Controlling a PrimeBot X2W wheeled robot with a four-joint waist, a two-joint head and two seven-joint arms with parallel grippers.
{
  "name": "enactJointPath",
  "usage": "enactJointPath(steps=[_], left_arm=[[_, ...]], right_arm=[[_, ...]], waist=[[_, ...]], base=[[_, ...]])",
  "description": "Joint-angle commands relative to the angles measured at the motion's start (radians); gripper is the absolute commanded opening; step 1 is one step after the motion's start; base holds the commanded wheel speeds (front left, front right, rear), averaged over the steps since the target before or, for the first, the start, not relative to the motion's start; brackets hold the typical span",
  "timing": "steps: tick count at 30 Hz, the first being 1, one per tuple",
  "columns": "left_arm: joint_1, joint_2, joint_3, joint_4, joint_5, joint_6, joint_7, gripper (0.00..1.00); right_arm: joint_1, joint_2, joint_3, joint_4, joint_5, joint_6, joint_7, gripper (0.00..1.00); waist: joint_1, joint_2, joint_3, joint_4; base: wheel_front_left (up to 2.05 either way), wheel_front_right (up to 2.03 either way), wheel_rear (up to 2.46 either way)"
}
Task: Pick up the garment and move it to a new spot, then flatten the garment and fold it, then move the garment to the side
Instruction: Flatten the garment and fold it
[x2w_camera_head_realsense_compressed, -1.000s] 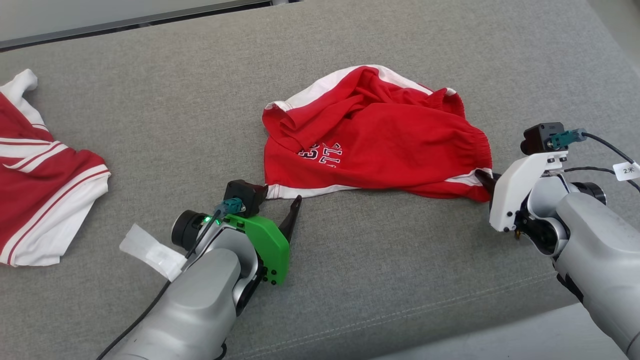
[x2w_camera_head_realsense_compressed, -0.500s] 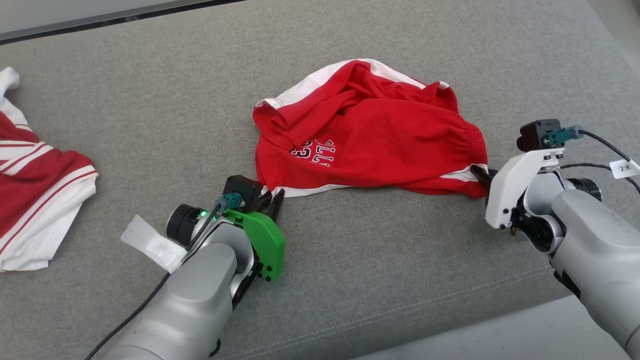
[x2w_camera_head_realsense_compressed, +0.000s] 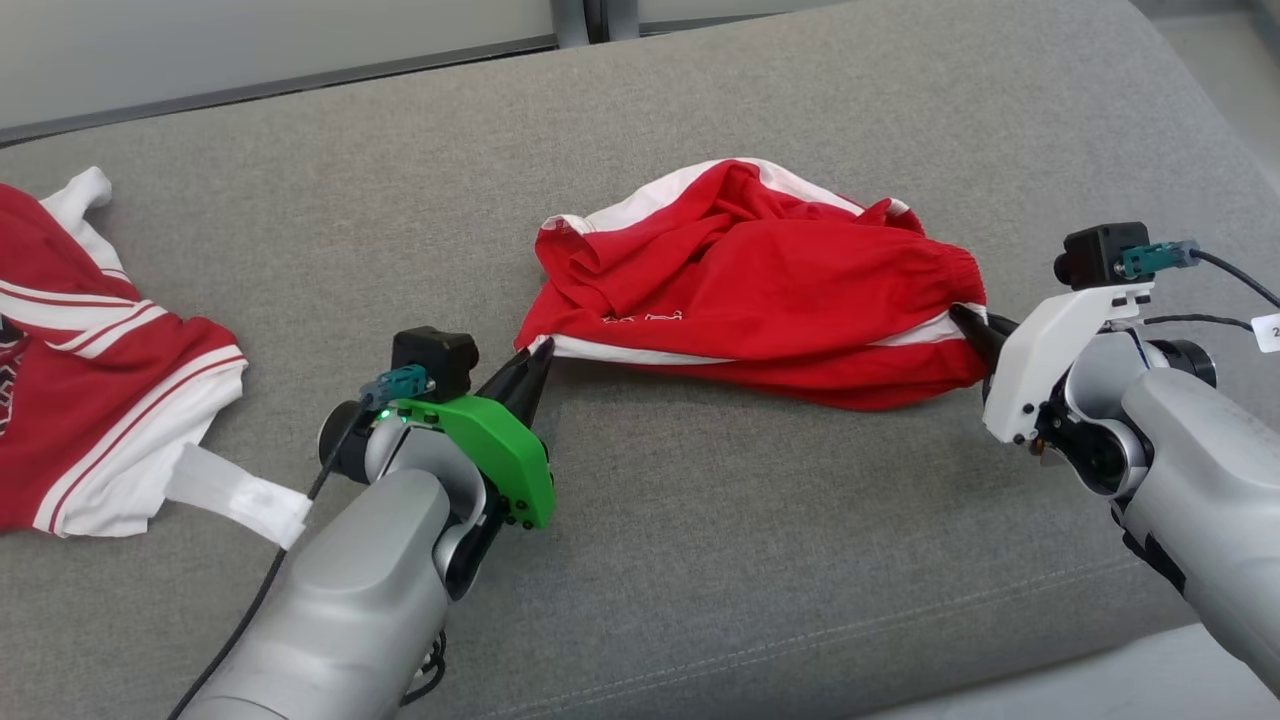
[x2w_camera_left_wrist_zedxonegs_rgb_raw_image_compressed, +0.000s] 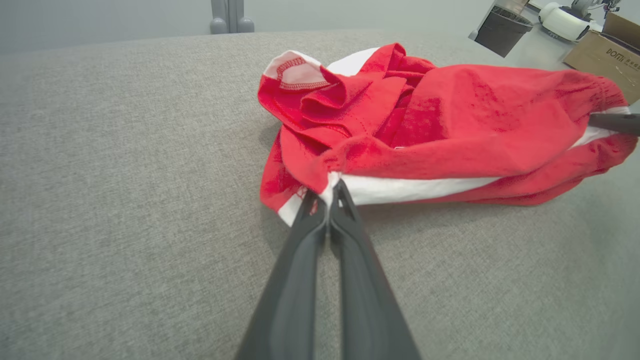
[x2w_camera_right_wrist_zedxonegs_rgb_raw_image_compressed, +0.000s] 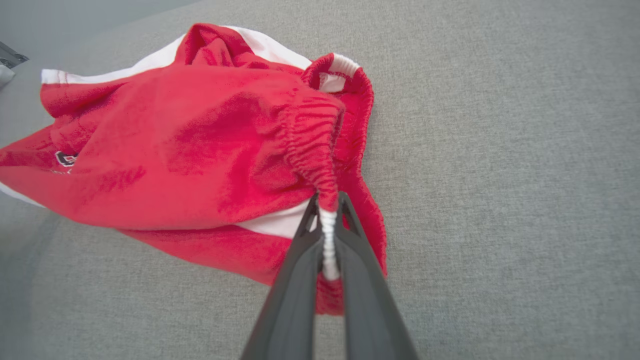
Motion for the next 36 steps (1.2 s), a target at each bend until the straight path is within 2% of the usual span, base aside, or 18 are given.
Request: enactJointPath(steps=[1, 7, 11, 18, 19, 24, 30, 36], left_arm=[[0.01, 0.015, 0.01, -0.014, -0.011, -0.002, -0.003, 0.0], [0.009, 0.084, 0.061, -0.166, -0.077, -0.005, 0.044, 0.0], [-0.004, 0.145, 0.103, -0.308, -0.125, 0.017, 0.102, 0.0], [-0.039, 0.246, 0.179, -0.569, -0.197, 0.099, 0.226, 0.0], [-0.056, 0.265, 0.195, -0.637, -0.209, 0.125, 0.258, 0.0], [-0.115, 0.29, 0.232, -0.758, -0.241, 0.191, 0.33, 0.0], [-0.192, 0.299, 0.245, -0.729, -0.25, 0.262, 0.412, 0.0], [-0.309, 0.27, 0.237, -0.617, -0.204, 0.285, 0.416, 0.0]], right_arm=[[-0.01, -0.006, 0.003, -0.013, 0.008, 0.0, -0.005, 0.0], [-0.025, -0.042, 0.018, -0.089, 0.017, 0.0, 0.012, 0.0], [-0.051, -0.061, 0.023, -0.133, 0.013, 0.0, 0.032, 0.0], [-0.123, -0.079, 0.005, -0.169, 0.0, 0.0, 0.065, 0.0], [-0.148, -0.074, -0.003, -0.17, -0.007, 0.0, 0.071, 0.0], [-0.23, -0.053, -0.029, -0.16, -0.023, 0.0, 0.08, 0.0], [-0.335, -0.006, -0.025, -0.105, -0.064, 0.0, 0.096, 0.0], [-0.456, 0.034, -0.029, -0.008, -0.134, 0.0, 0.049, 0.0]], waist=[[0.0, -0.0001, -0.031, 0.016], [0.0, -0.0001, -0.102, 0.033], [0.0, -0.0001, -0.15, 0.043], [0.0, -0.0001, -0.206, 0.066], [0.0, -0.0001, -0.211, 0.071], [0.0, -0.0001, -0.206, 0.083], [0.0, -0.0001, -0.151, 0.097], [0.0, -0.0001, -0.052, 0.117]], base=[[0.0, 0.0, 0.0], [0.0, 0.0, 0.0], [0.0, 0.0, 0.0], [0.0, 0.0, 0.0], [0.0, 0.0, 0.0], [0.0, 0.0, 0.0], [0.0, 0.0, 0.0], [0.0, 0.0, 0.0]])
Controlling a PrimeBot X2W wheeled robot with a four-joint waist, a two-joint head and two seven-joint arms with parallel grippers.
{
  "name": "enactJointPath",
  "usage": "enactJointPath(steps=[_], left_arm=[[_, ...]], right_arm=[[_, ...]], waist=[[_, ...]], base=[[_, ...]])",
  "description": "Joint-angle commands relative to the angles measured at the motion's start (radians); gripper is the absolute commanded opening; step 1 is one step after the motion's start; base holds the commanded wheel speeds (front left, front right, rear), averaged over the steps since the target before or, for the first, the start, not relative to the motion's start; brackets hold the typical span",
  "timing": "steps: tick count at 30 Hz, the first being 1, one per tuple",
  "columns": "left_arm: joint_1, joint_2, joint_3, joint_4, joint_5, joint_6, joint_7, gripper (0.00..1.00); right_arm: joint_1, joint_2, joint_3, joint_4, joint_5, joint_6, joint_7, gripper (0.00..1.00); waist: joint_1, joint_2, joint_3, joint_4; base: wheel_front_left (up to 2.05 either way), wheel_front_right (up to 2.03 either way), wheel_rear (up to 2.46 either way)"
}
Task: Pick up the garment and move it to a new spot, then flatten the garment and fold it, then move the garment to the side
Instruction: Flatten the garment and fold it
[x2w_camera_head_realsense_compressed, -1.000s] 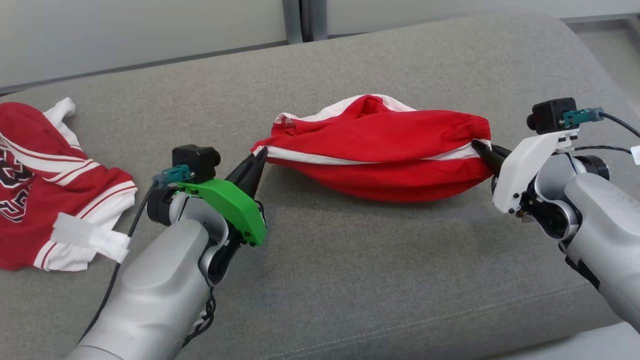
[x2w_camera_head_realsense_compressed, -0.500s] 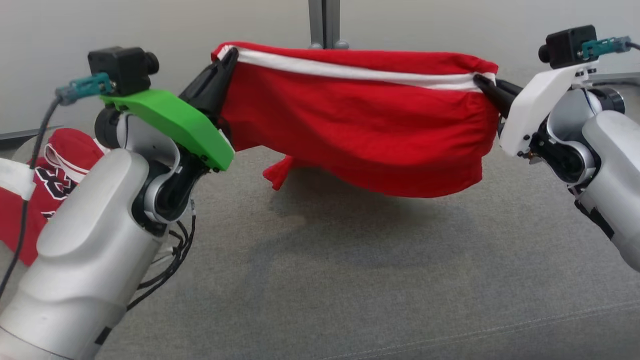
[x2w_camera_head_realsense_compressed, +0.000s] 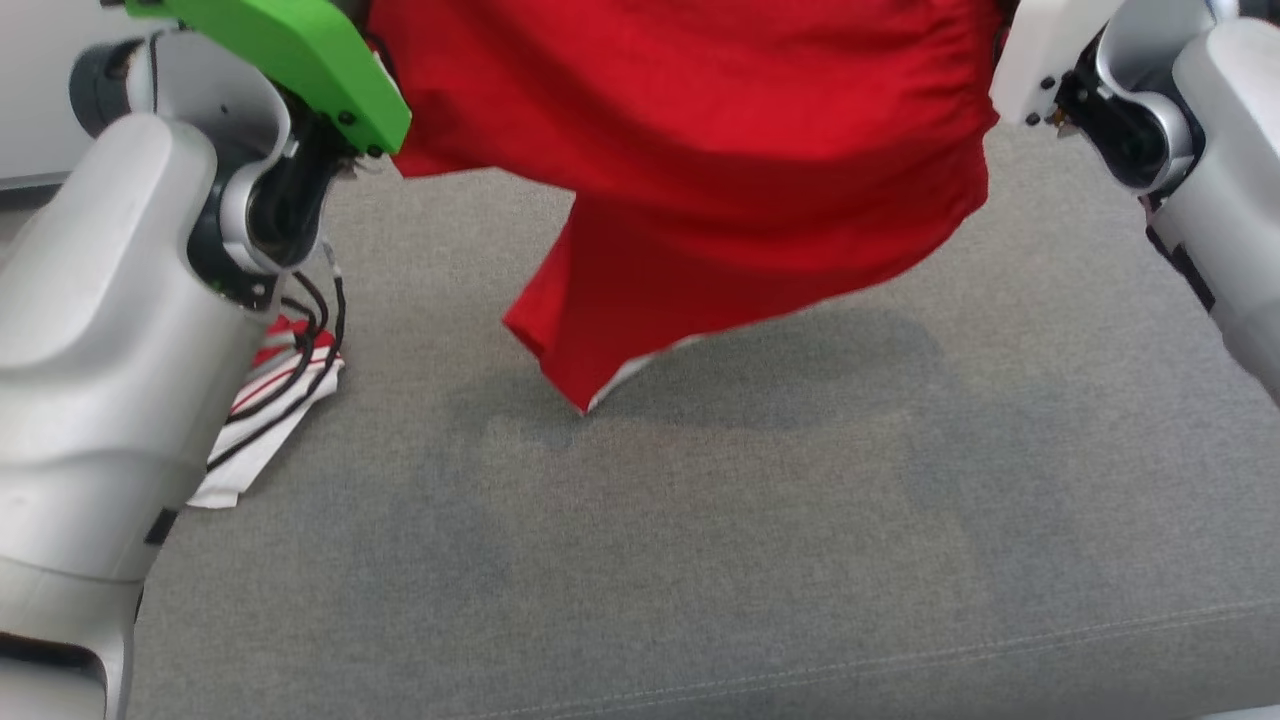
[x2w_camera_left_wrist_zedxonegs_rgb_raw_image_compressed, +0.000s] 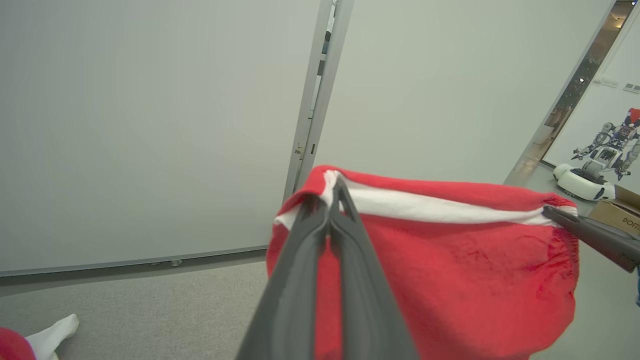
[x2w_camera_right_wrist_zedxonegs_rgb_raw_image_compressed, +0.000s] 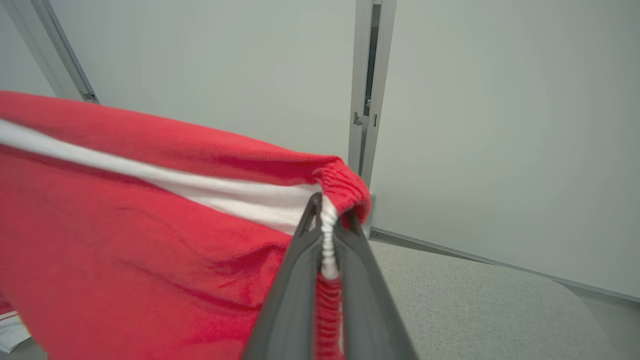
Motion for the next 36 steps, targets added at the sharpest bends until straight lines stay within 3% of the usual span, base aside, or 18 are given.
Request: enactJointPath(steps=[1, 9, 13, 17, 21, 25, 29, 36], left_arm=[[-0.055, -0.011, 0.01, 0.026, 0.018, 0.007, -0.025, 0.0], [-0.282, -0.101, 0.06, 0.164, 0.088, -0.013, -0.22, 0.0], [-0.266, -0.143, 0.045, 0.203, 0.077, -0.063, -0.249, 0.0], [-0.175, -0.166, 0.017, 0.234, 0.061, -0.105, -0.264, 0.0], [-0.043, -0.179, -0.006, 0.238, 0.031, -0.142, -0.286, 0.0], [0.093, -0.157, -0.008, 0.189, 0.011, -0.159, -0.316, 0.0], [0.235, -0.104, -0.008, 0.092, 0.001, -0.144, -0.343, 0.0], [0.494, -0.022, 0.002, -0.125, -0.012, -0.069, -0.39, 0.0]], right_arm=[[-0.045, 0.008, -0.007, 0.028, -0.029, 0.0, -0.03, 0.0], [-0.276, 0.051, -0.057, 0.252, -0.236, -0.001, -0.328, 0.0], [-0.271, 0.095, -0.072, 0.33, -0.262, -0.001, -0.393, 0.0], [-0.17, 0.125, -0.041, 0.362, -0.234, -0.001, -0.404, 0.0], [-0.042, 0.126, 0.031, 0.308, -0.184, -0.001, -0.391, 0.0], [0.069, 0.082, 0.111, 0.203, -0.122, -0.001, -0.384, 0.0], [0.147, 0.032, 0.173, 0.089, -0.055, -0.001, -0.389, 0.0], [0.271, -0.07, 0.233, -0.075, 0.038, -0.001, -0.406, 0.0]], waist=[[0.0001, 0.0, 0.088, 0.024], [0.0001, 0.0, 0.237, 0.065], [0.0001, 0.0, 0.284, 0.088], [0.0001, 0.0, 0.308, 0.095], [0.0001, 0.0, 0.306, 0.089], [0.0001, 0.0, 0.295, 0.063], [0.0001, 0.0, 0.275, 0.037], [0.0001, 0.0, 0.224, 0.021]], base=[[0.0, 0.0, 0.0], [0.0, 0.0, 0.0], [0.0, 0.0, 0.0], [0.0, 0.0, 0.0], [0.0, 0.0, 0.0], [0.0, 0.0, 0.0], [0.0, 0.0, 0.0], [0.0, 0.0, 0.0]])
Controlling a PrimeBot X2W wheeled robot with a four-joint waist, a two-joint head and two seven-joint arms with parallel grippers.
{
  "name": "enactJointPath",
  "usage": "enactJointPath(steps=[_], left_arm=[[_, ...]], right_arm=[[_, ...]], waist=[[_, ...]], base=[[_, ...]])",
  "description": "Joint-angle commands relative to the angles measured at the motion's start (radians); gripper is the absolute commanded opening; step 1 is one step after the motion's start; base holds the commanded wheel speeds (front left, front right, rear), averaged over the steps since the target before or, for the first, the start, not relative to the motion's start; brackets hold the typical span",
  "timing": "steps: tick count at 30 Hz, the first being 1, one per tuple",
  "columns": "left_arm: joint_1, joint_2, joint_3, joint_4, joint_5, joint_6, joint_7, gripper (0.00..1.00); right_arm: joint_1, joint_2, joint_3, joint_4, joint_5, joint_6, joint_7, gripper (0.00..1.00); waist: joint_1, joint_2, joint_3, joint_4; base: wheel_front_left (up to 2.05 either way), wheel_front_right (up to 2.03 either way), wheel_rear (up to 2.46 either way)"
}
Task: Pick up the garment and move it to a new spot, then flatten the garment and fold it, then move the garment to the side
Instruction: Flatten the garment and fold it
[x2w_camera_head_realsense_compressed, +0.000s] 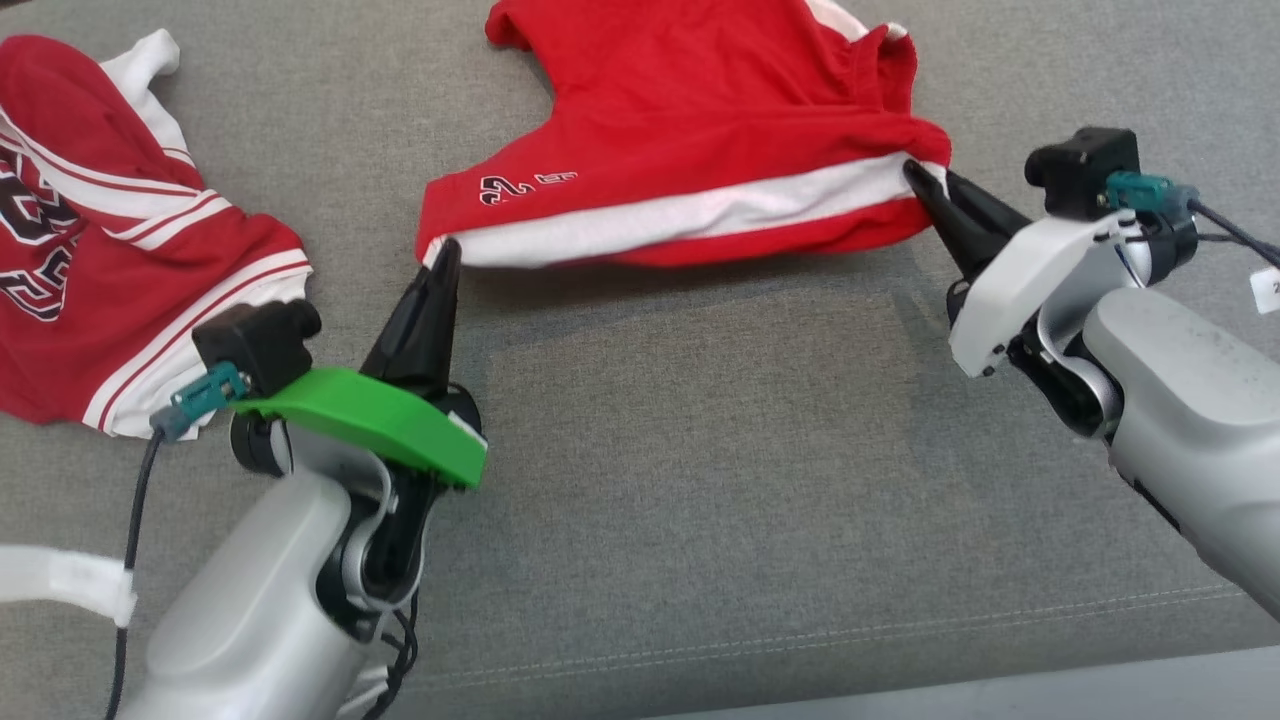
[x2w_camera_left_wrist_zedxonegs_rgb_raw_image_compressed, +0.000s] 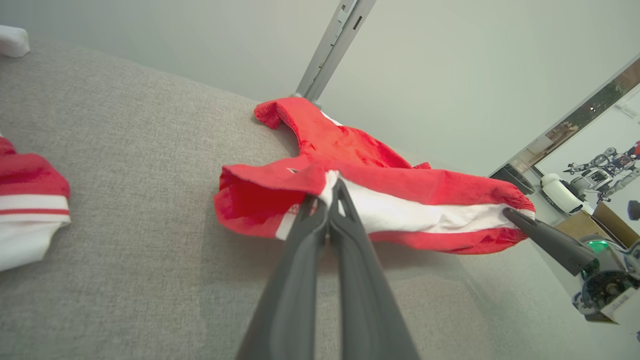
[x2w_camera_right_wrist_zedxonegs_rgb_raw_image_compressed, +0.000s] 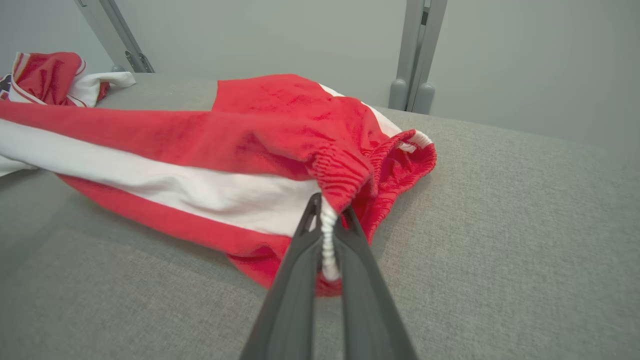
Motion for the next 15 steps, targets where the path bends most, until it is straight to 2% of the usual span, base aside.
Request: enactJointPath(steps=[1, 6, 8, 15], left_arm=[[0.064, 0.023, -0.003, -0.053, 0.004, 0.02, -0.013, 0.0], [0.222, 0.056, -0.021, -0.188, 0.038, 0.077, -0.031, 0.0], [0.252, 0.061, -0.024, -0.211, 0.041, 0.087, -0.034, 0.0], [0.436, 0.092, -0.043, -0.349, 0.073, 0.149, -0.044, 0.0]], right_arm=[[0.042, -0.023, 0.012, -0.031, 0.014, -0.002, -0.011, 0.0], [0.153, -0.073, 0.028, -0.118, 0.039, -0.002, -0.023, 0.0], [0.178, -0.082, 0.026, -0.132, 0.043, -0.002, -0.025, 0.0], [0.378, -0.123, -0.036, -0.201, 0.05, -0.002, -0.035, 0.0]], waist=[[-0.0001, 0.0, -0.032, -0.009], [-0.0001, 0.0, -0.077, -0.005], [-0.0001, 0.0, -0.087, -0.004], [-0.0001, 0.0, -0.154, -0.001]], base=[[0.0, 0.0, 0.0], [0.0, 0.0, 0.0], [0.0, 0.0, 0.0], [0.0, 0.0, 0.0]])
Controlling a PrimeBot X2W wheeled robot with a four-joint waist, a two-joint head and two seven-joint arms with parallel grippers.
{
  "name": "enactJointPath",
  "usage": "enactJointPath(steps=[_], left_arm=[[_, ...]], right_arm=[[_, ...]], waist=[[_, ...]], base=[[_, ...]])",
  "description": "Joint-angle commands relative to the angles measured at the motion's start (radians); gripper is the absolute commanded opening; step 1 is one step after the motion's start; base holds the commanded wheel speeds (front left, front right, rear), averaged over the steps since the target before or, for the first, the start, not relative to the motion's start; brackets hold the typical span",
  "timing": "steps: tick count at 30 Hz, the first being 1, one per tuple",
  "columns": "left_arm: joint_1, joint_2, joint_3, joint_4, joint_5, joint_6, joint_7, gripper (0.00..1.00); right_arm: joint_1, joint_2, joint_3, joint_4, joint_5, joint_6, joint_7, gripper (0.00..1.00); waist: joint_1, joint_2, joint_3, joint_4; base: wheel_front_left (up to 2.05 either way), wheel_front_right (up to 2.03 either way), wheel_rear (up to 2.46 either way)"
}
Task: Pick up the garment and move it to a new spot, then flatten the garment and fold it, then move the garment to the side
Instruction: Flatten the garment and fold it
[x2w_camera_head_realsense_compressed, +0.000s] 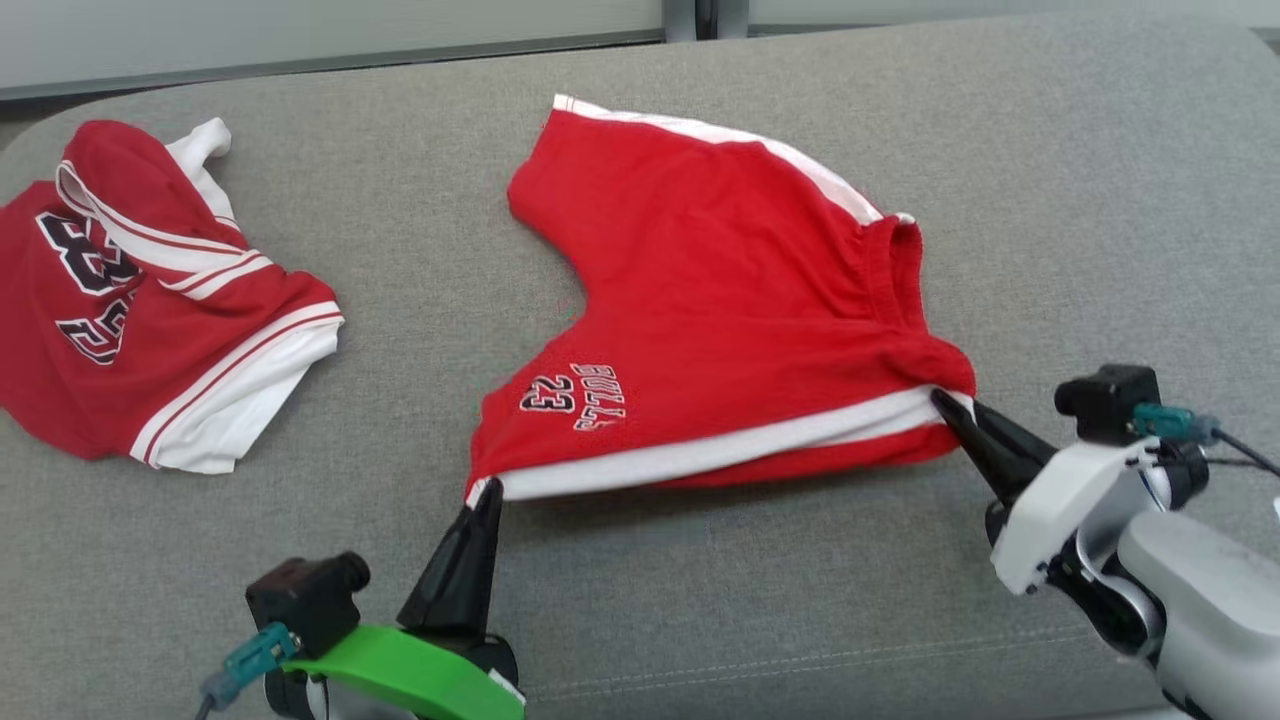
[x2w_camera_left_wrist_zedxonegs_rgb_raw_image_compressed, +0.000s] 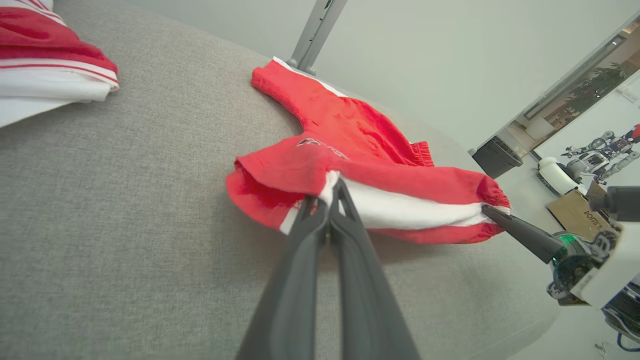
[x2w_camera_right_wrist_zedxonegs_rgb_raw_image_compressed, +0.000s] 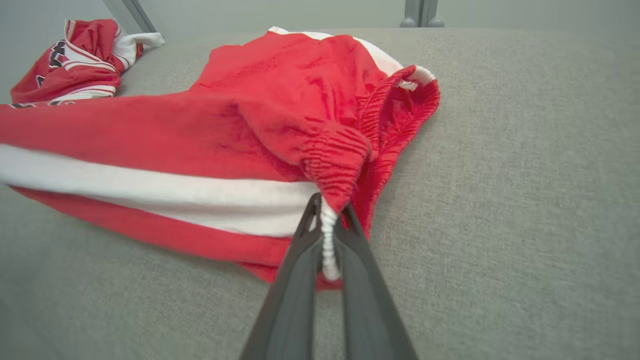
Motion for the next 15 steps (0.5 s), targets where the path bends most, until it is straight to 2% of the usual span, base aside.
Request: enactJointPath(steps=[1, 9, 15], left_arm=[[0.025, 0.01, -0.002, -0.014, 0.013, 0.008, -0.004, 0.0], [0.162, 0.037, -0.021, -0.129, 0.041, 0.07, -0.008, 0.0], [0.23, 0.056, -0.031, -0.185, 0.043, 0.101, -0.008, 0.0]], right_arm=[[0.039, -0.011, -0.012, -0.007, -0.006, -0.002, -0.005, 0.0], [0.303, -0.027, -0.174, -0.088, -0.019, -0.002, -0.008, 0.0], [0.464, -0.016, -0.307, -0.177, -0.075, -0.002, 0.019, 0.0]], waist=[[0.0, 0.0, -0.033, 0.004], [0.0, 0.0, -0.091, 0.013], [0.0, 0.0, -0.112, 0.014]], base=[[0.0, 0.0, 0.0], [0.0, 0.0, 0.0], [0.0, 0.0, 0.0]])
